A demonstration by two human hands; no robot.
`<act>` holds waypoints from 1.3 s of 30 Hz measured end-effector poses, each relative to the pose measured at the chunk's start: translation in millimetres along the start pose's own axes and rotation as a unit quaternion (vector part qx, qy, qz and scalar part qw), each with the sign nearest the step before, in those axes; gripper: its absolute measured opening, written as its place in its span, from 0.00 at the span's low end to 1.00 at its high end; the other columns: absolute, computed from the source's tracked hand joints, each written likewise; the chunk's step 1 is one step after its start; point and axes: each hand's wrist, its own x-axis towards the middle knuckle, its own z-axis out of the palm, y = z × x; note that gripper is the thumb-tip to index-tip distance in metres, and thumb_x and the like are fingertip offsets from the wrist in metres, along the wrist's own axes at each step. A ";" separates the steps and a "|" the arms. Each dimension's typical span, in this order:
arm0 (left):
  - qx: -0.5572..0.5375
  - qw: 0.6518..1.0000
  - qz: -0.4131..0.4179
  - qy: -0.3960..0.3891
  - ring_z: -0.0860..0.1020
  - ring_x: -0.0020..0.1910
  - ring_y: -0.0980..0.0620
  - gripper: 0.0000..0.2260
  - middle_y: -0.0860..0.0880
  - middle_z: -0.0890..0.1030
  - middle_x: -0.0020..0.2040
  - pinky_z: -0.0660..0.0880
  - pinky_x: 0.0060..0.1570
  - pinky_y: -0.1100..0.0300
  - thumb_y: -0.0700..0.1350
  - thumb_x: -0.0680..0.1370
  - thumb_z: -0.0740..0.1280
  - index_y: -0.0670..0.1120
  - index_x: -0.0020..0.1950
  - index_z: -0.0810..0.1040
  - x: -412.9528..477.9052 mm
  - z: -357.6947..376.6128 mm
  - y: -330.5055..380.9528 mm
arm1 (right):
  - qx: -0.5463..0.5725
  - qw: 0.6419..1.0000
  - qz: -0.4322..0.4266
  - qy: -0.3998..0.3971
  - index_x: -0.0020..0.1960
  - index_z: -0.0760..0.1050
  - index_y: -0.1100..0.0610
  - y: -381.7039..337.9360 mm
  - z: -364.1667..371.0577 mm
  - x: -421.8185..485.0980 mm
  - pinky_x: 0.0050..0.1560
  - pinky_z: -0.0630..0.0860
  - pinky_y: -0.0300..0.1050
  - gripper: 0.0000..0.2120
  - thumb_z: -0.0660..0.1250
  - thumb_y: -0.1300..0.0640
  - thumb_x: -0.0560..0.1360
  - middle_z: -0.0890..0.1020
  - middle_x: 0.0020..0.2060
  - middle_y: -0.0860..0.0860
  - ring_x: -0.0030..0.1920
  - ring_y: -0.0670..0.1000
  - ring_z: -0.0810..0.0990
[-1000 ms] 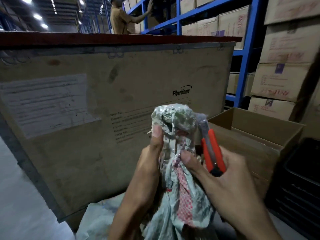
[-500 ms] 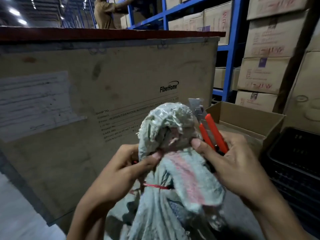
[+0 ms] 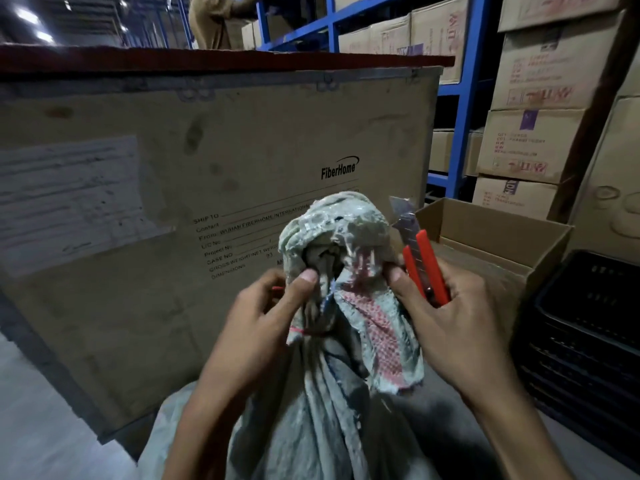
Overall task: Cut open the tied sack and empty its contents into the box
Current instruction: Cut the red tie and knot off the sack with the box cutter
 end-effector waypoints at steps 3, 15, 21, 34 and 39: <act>-0.120 0.992 0.021 -0.044 0.85 0.45 0.46 0.16 0.39 0.87 0.48 0.80 0.44 0.55 0.48 0.68 0.77 0.40 0.52 0.85 -4.4 6.1 3.3 | -0.010 0.999 0.000 0.039 0.42 0.82 0.36 2.9 -3.6 2.6 0.29 0.76 0.44 0.06 0.69 0.45 0.77 0.77 0.25 0.48 0.26 0.51 0.76; 0.186 0.971 0.091 0.121 0.77 0.24 0.60 0.17 0.55 0.79 0.24 0.77 0.29 0.57 0.66 0.60 0.72 0.54 0.35 0.82 -17.3 65.7 12.8 | 0.133 0.985 0.103 0.040 0.40 0.78 0.63 -11.2 2.6 -6.2 0.30 0.80 0.52 0.30 0.82 0.37 0.58 0.79 0.31 0.63 0.29 0.56 0.79; 0.255 0.945 0.075 0.189 0.76 0.26 0.58 0.27 0.54 0.77 0.24 0.66 0.26 0.61 0.77 0.68 0.63 0.54 0.36 0.84 -21.1 34.4 35.9 | 0.231 0.962 0.144 -0.013 0.46 0.73 0.69 12.3 -24.5 9.7 0.27 0.69 0.43 0.25 0.77 0.49 0.64 0.70 0.31 0.57 0.25 0.49 0.69; -0.060 0.994 0.040 -0.083 0.86 0.39 0.58 0.10 0.53 0.88 0.40 0.78 0.37 0.67 0.57 0.68 0.75 0.53 0.42 0.88 -13.6 -1.2 18.6 | 0.299 0.915 0.162 -0.219 0.44 0.79 0.55 -1.0 -2.6 -2.1 0.25 0.68 0.39 0.08 0.76 0.54 0.71 0.74 0.27 0.50 0.23 0.45 0.69; -0.108 0.990 -0.009 0.085 0.87 0.41 0.43 0.24 0.40 0.88 0.43 0.78 0.40 0.56 0.62 0.68 0.77 0.40 0.46 0.87 -1.7 6.3 7.1 | 0.056 0.992 0.103 -0.046 0.57 0.78 0.42 -14.5 13.6 -6.4 0.44 0.76 0.45 0.12 0.62 0.39 0.79 0.84 0.39 0.48 0.39 0.42 0.81</act>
